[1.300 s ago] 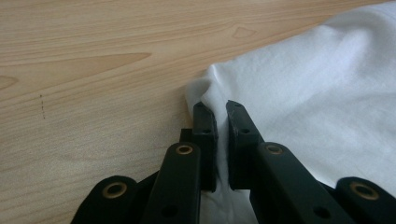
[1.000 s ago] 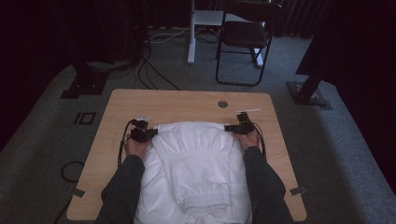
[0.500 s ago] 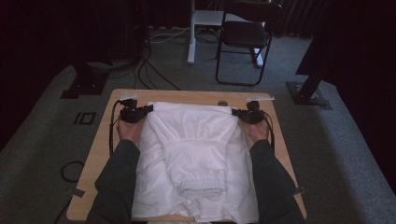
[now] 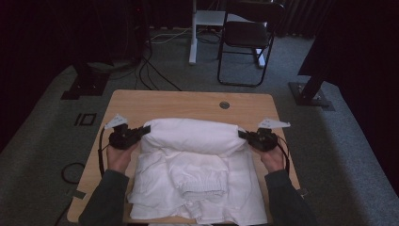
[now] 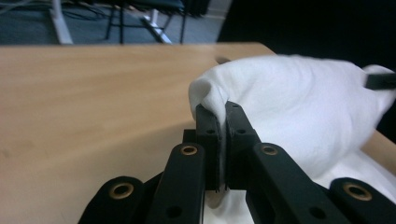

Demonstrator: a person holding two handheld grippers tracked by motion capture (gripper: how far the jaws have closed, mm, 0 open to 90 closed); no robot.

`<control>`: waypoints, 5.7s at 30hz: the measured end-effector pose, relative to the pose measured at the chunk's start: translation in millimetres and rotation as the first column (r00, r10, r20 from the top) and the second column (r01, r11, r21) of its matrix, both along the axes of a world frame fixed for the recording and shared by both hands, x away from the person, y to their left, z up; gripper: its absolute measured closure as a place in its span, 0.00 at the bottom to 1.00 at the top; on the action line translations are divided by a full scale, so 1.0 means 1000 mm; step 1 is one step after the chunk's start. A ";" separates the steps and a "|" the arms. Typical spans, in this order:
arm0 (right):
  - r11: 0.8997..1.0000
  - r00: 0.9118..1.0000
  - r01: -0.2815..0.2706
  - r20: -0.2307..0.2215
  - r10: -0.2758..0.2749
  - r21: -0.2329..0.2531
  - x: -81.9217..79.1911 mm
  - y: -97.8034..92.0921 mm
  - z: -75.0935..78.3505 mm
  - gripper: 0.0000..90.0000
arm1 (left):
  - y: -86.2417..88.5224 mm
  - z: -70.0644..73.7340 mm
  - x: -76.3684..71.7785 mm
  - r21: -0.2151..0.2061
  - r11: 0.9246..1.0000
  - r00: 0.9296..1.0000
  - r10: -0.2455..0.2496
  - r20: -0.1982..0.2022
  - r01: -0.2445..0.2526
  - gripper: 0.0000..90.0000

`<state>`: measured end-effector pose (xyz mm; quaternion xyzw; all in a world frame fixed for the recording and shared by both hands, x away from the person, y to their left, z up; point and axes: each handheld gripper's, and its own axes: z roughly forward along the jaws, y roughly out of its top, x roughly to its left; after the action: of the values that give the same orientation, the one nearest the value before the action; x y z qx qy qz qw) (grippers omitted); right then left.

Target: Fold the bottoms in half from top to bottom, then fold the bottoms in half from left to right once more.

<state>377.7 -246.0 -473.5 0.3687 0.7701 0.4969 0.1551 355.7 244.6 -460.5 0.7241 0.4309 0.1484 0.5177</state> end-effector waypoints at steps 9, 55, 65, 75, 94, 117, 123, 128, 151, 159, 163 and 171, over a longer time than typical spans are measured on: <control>0.994 0.991 -0.036 -0.132 0.022 -0.105 -0.052 -0.001 -0.057 0.96 | -0.021 -0.057 -0.050 0.216 0.960 0.966 -0.126 -0.227 0.177 0.96; 0.981 0.975 0.137 -0.156 -0.158 -0.137 0.064 0.031 -0.051 0.95 | -0.036 -0.039 0.067 0.133 0.969 0.967 0.225 -0.124 -0.208 0.97; 0.974 0.971 0.226 0.088 -0.224 -0.004 0.054 0.010 0.020 0.96 | -0.019 0.045 0.049 -0.056 0.982 0.979 0.186 0.078 -0.182 0.97; 0.981 0.977 0.175 0.110 -0.183 0.080 0.012 -0.007 0.032 0.95 | -0.011 0.043 0.007 -0.113 0.990 0.993 0.094 0.078 -0.085 0.97; 0.988 0.990 0.137 0.054 -0.134 -0.071 -0.012 0.061 0.014 0.61 | -0.085 0.015 0.017 0.062 0.998 0.999 -0.001 -0.044 0.003 0.72; 0.964 0.990 0.120 -0.043 -0.134 -0.239 -0.071 0.063 -0.062 0.69 | -0.064 -0.075 -0.053 0.275 0.959 0.993 0.095 -0.070 -0.073 0.66; 0.953 0.987 0.102 -0.092 -0.133 -0.286 -0.060 0.064 -0.083 0.70 | -0.059 -0.096 -0.049 0.300 0.945 0.982 0.166 -0.091 -0.131 0.67; 0.952 0.989 0.094 -0.085 -0.124 -0.290 -0.043 0.067 -0.083 0.70 | -0.051 -0.090 -0.047 0.299 0.910 0.950 0.310 -0.032 -0.287 0.44; 0.959 0.988 0.101 -0.083 -0.127 -0.265 -0.039 0.066 -0.085 0.69 | -0.034 -0.099 -0.025 0.334 0.849 0.874 0.470 -0.125 -0.409 0.20; 0.960 0.989 0.105 -0.072 -0.127 -0.259 -0.040 0.065 -0.086 0.69 | -0.043 -0.100 -0.037 0.222 0.904 0.906 0.399 -0.138 -0.364 0.83; 0.961 0.989 0.104 -0.073 -0.126 -0.256 -0.040 0.065 -0.086 0.69 | -0.039 -0.101 -0.037 0.177 0.919 0.912 0.379 -0.157 -0.352 0.89; 0.960 0.990 0.100 -0.067 -0.121 -0.261 -0.041 0.066 -0.085 0.60 | -0.030 -0.098 -0.036 0.097 0.939 0.924 0.343 -0.171 -0.331 0.89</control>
<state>337.0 -180.3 -558.5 0.4081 0.8121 0.3677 0.1971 319.2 214.3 -558.5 0.6667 0.5899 0.1816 0.4178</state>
